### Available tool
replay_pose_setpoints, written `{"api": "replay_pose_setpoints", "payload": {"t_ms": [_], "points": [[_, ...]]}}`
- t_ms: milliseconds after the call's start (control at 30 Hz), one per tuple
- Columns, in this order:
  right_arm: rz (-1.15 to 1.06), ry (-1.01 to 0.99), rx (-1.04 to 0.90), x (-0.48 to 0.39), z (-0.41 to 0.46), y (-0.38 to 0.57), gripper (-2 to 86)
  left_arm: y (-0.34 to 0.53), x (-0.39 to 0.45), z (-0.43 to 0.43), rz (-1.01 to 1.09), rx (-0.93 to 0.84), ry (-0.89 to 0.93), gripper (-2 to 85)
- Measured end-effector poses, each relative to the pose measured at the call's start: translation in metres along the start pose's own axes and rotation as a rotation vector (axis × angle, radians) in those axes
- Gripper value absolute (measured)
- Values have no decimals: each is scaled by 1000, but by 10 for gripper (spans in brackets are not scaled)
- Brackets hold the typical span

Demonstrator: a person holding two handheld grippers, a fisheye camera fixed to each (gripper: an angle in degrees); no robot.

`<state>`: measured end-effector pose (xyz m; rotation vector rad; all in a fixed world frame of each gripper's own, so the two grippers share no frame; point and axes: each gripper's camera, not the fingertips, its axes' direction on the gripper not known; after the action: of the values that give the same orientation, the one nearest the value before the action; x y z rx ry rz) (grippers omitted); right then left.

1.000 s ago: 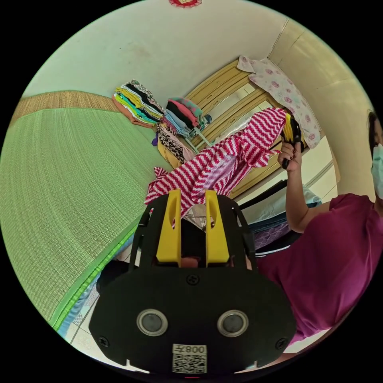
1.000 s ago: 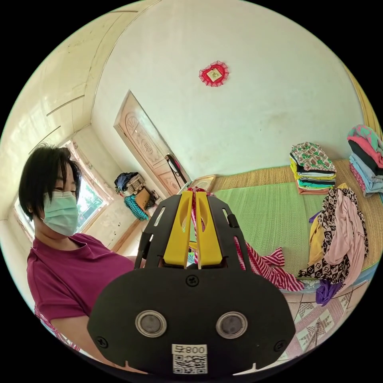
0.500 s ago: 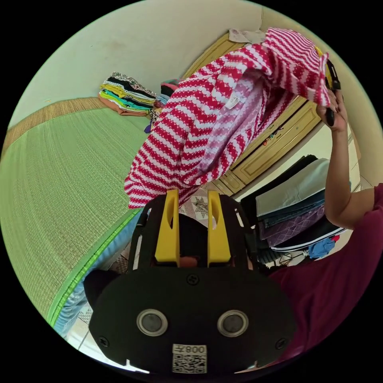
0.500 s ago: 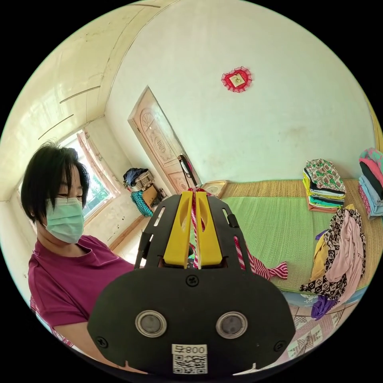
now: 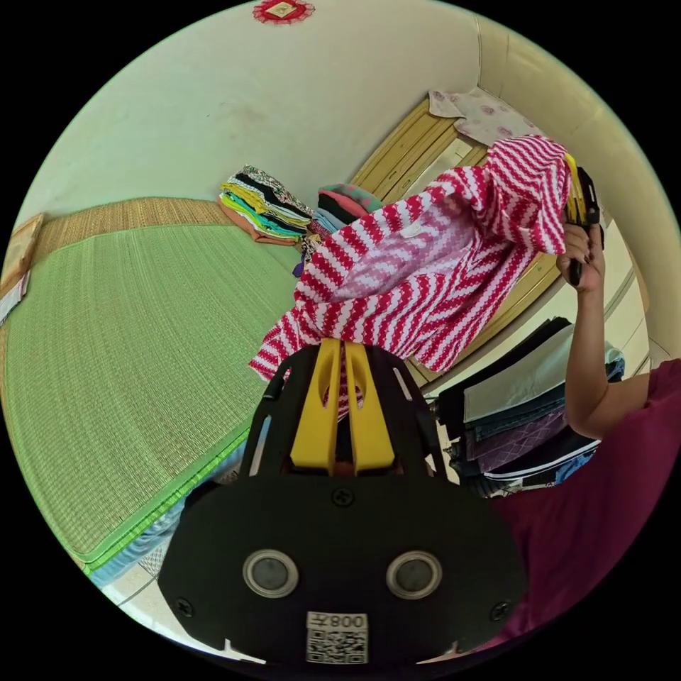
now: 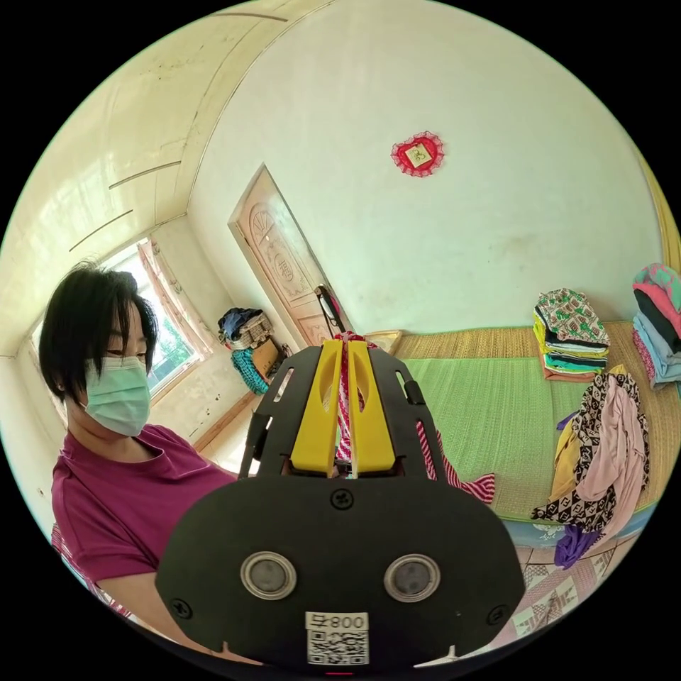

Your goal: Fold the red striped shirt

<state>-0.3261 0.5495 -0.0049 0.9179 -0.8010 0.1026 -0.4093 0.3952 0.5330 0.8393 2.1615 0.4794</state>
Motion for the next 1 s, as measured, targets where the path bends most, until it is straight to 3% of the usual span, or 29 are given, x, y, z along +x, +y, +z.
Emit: {"api": "replay_pose_setpoints", "payload": {"t_ms": [233, 633, 1000], "points": [[33, -19, 32, 19, 0, 9, 8, -13, 26, -38, 25, 64, 27, 4], [-10, -7, 37, 14, 14, 4, 8, -10, 75, -21, 72, -33, 132, 4], [7, 5, 70, 27, 23, 8, 7, -27, 87, -91, 21, 164, 75, 4]]}}
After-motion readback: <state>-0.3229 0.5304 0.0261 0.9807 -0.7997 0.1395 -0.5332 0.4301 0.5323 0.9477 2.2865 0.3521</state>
